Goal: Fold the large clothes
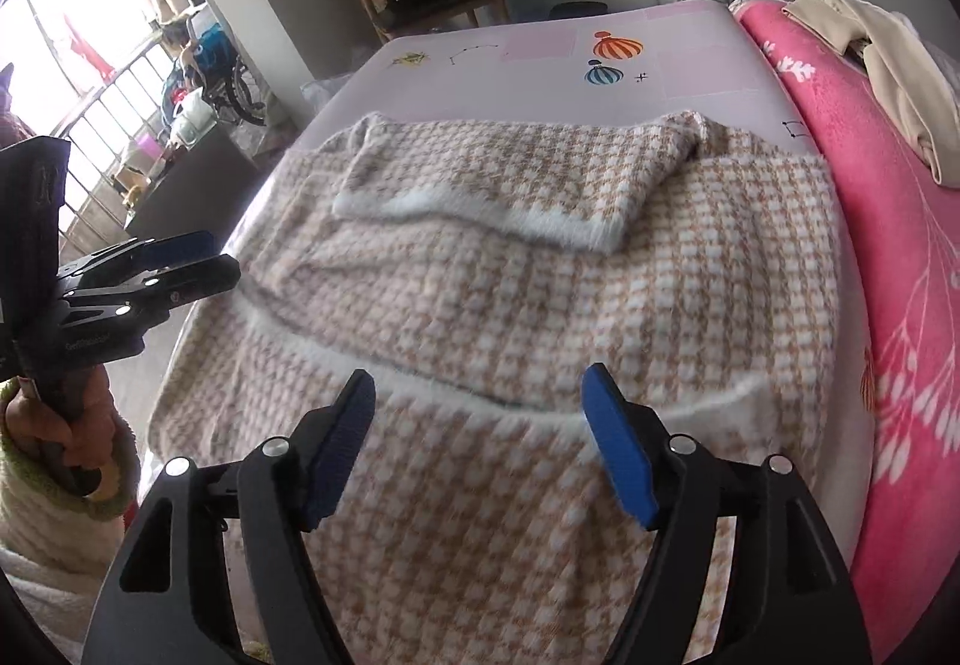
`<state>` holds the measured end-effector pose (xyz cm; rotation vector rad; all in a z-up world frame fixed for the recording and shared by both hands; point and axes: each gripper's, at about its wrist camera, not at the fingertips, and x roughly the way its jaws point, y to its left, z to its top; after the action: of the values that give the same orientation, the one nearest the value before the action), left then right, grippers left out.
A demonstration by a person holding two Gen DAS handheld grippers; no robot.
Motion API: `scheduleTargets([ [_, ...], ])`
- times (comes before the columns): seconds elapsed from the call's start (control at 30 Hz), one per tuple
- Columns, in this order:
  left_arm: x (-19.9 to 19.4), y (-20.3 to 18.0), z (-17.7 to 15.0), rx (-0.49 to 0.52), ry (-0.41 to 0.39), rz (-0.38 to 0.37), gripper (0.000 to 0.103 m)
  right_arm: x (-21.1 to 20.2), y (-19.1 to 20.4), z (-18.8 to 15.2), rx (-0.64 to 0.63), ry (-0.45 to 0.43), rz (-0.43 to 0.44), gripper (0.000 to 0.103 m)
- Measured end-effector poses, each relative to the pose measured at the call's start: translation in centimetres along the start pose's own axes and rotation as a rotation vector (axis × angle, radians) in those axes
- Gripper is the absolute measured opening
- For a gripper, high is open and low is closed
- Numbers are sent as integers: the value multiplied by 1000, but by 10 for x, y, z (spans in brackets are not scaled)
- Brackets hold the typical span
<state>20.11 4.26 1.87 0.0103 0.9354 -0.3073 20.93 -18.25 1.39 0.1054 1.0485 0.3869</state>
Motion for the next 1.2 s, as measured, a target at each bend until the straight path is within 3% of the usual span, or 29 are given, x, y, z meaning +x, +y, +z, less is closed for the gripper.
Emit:
scheduleTargets([
  [0.43, -43, 36, -89, -123, -56, 141, 79, 6, 10, -75, 15, 81, -17, 76],
  [0.47, -44, 43, -94, -141, -59, 137, 78, 8, 7, -76, 24, 85, -19, 76],
  [0.67, -21, 73, -94, -232, -44, 55, 52, 13, 2, -73, 51, 85, -26, 76],
  [0.8, 7, 85, -90, -246, 26, 85, 37, 15, 8, -71, 29, 93, -55, 76],
  [0.97, 14, 90, -90, -256, 39, 59, 34, 18, 9, -70, 15, 105, -69, 76],
  [1.13, 10, 94, -86, -265, 9, -92, 30, 21, 9, -67, 20, 112, -68, 76],
  [1.2, 13, 95, -81, -262, 17, -94, 30, 21, 9, -68, 22, 112, -67, 76],
])
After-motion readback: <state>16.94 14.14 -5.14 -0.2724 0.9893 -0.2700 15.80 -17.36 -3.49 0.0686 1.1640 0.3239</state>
